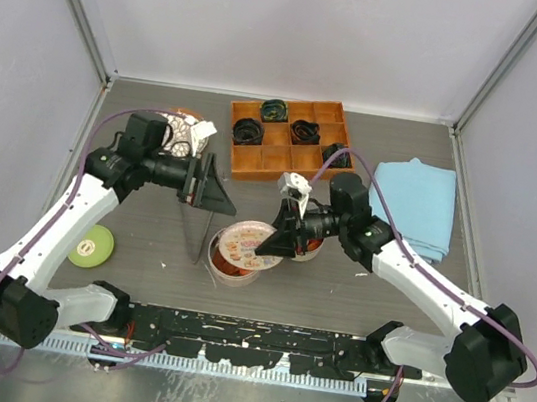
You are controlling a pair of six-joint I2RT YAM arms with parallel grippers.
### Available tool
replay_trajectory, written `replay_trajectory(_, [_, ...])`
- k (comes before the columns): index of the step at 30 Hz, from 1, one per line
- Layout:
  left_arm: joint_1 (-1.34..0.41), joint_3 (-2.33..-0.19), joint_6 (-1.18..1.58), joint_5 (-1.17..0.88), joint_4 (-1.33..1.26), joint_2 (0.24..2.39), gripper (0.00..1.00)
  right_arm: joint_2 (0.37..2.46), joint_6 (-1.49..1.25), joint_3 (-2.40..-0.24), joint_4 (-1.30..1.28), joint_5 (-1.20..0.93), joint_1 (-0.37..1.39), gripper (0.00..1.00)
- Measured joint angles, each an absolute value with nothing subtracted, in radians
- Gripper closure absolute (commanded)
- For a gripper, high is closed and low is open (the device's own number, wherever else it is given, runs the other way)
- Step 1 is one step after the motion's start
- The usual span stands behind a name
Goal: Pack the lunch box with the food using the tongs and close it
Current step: Pick up the box lid from the center of the board, then close the box lid on the packing box.
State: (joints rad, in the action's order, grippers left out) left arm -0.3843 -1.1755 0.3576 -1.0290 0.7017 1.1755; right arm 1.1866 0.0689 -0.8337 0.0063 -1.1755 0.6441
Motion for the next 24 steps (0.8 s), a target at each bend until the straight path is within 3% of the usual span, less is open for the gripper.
replay_trajectory(4, [-0.291, -1.106, 0.451, -0.911, 0.647, 1.145, 0.02, 1.218, -0.229, -0.773, 0.078, -0.998, 0.644, 1.00])
replay_trajectory(12, [-0.285, -0.947, 0.601, -0.668, 0.556, 1.069, 0.02, 1.285, -0.737, -0.698, 0.178, -0.696, 0.644, 0.98])
replay_trajectory(24, [-0.286, -0.795, 0.722, -0.596, 0.494, 1.093, 0.02, 1.409, -1.025, -0.644, 0.287, -0.593, 0.641, 0.89])
